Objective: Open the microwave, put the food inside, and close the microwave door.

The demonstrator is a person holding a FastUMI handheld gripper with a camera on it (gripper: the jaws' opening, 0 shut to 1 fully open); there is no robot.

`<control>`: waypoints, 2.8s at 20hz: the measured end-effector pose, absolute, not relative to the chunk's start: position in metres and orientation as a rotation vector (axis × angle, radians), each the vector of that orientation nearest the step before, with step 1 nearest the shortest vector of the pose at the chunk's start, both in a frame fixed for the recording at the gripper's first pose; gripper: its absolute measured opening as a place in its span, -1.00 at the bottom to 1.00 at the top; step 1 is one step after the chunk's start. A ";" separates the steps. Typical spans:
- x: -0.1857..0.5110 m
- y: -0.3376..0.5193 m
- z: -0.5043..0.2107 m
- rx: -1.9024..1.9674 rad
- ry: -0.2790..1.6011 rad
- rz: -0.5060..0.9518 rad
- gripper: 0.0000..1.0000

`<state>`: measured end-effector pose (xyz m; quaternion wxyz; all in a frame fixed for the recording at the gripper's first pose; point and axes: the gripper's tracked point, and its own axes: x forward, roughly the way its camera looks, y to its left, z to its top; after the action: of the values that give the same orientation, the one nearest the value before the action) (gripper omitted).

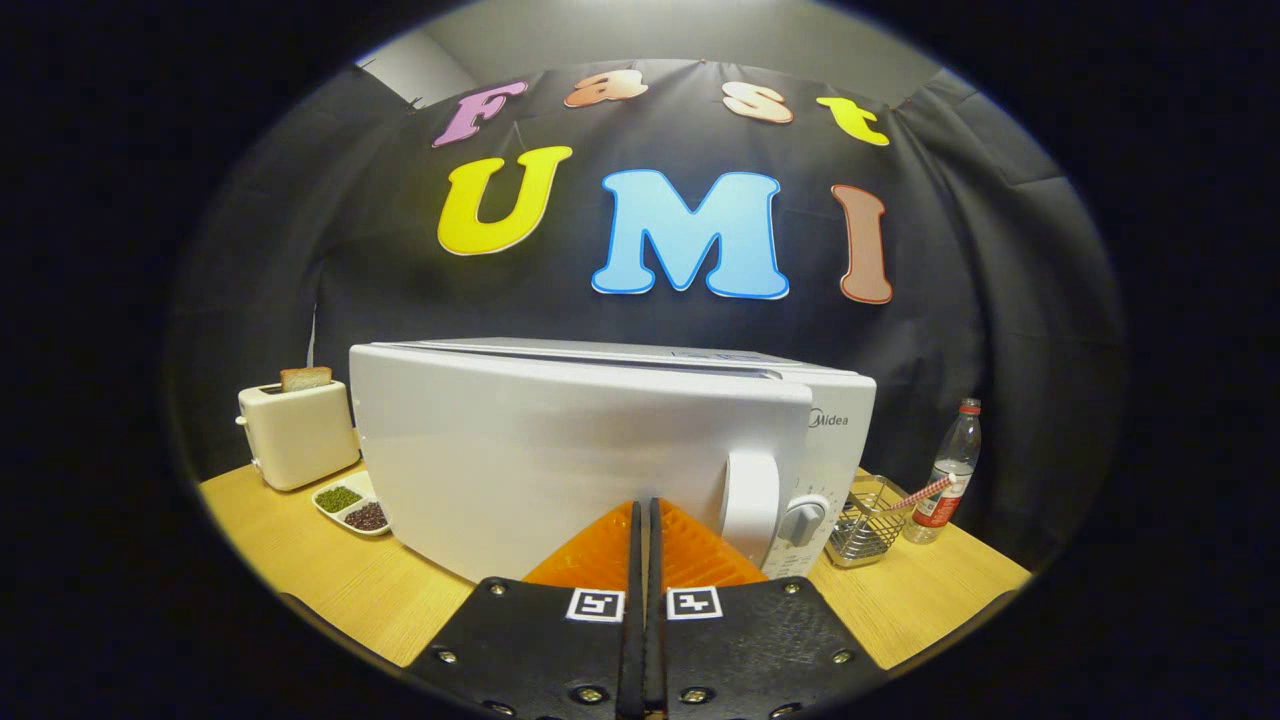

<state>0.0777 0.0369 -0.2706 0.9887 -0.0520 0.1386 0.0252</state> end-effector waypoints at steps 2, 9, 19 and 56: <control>0.094 0.031 -0.276 -0.099 0.290 0.024 -0.98; 0.114 0.026 -0.283 -0.182 0.272 -0.028 -0.90; 0.053 0.034 -0.231 -0.060 0.317 0.068 -0.89; -0.094 0.105 -0.009 0.021 0.210 0.183 0.93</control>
<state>-0.0939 0.1052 -0.0094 0.9902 0.0105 0.1047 0.0913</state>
